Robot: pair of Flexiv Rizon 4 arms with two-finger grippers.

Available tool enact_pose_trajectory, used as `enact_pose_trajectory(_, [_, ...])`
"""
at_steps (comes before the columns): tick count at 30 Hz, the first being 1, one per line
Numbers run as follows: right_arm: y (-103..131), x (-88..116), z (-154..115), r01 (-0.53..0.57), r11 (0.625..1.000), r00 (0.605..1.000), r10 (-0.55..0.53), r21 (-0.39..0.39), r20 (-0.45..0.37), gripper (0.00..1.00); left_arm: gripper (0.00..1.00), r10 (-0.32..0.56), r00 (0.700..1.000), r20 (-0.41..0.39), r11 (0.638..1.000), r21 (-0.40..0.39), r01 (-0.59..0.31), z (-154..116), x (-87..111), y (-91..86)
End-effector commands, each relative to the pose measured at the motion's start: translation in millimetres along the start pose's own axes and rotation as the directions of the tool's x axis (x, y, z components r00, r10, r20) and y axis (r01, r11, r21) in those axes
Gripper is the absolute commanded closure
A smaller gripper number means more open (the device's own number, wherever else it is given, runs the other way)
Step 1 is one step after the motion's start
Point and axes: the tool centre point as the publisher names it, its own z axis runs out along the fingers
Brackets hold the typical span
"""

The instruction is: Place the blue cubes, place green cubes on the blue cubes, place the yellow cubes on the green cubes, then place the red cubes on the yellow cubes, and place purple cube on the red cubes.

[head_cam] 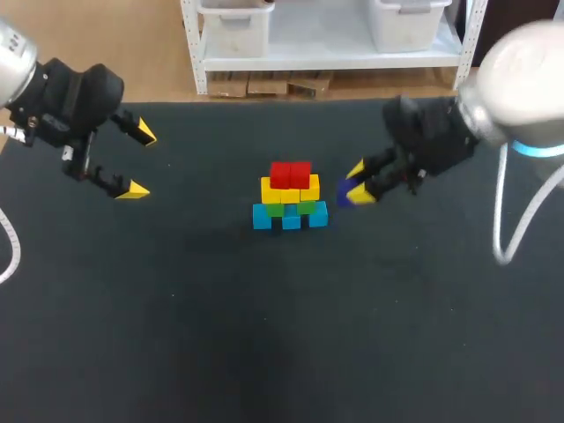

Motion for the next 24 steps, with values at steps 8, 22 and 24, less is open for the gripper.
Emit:
enact_pose_trajectory(8, [-23,-44,-9,0.045,0.998,0.999,-0.044,-0.032,0.023,1.0,0.0,0.005,1.0,0.006,1.0,-0.003,-0.005,0,2.0,-1.0])
enact_pose_trajectory(22, [-32,-65,23,0.047,0.999,0.998,-0.046,-0.025,0.04,1.0,0.0,0.005,1.0,0.006,1.0,-0.003,-0.005,0,2.0,-1.0])
enact_pose_trajectory(24, [-31,-67,26,0.046,0.999,0.998,-0.045,-0.025,0.038,1.0,0.0,0.005,1.0,0.006,1.0,-0.003,-0.005,0,2.0,-1.0])
